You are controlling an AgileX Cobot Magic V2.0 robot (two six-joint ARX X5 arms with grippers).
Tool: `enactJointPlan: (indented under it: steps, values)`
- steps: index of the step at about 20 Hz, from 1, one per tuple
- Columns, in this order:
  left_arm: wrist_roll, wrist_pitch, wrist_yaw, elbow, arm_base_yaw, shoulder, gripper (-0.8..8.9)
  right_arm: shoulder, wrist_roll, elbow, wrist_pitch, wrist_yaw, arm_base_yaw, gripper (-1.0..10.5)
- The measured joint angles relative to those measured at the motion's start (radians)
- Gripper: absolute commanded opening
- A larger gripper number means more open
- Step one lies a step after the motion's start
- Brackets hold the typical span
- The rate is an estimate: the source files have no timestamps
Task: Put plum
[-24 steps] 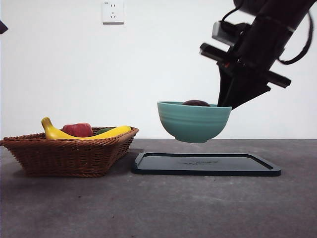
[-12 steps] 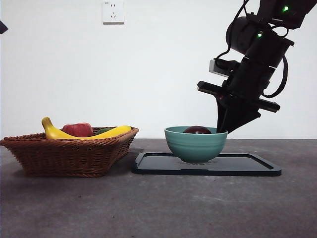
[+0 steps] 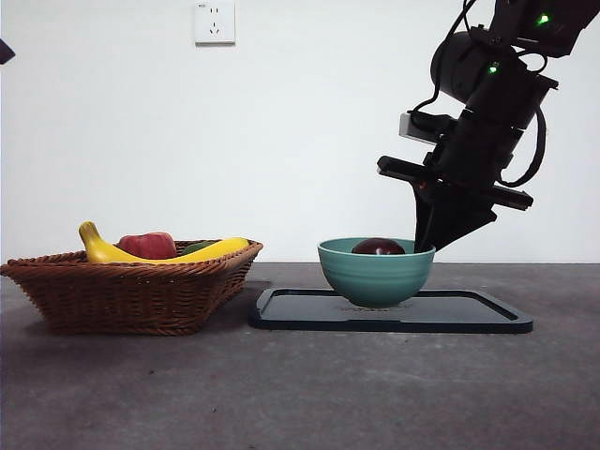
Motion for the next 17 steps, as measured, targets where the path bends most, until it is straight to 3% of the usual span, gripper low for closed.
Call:
enactJointPlan:
  steps: [9,12,17]
  values:
    - [-0.002,0.000,0.000,0.000,0.000,0.000,3.74,0.019,-0.004,0.002,-0.001,0.002,0.000,0.1]
    - [-0.002,0.000,0.000,0.000,0.000,0.000,3.74,0.019,-0.004,0.002,-0.004,0.001,0.000,1.6]
    - [-0.002,0.000,0.000,0.000,0.000,0.000,3.74,0.019,-0.003,0.002,-0.004,0.002,0.000,1.6]
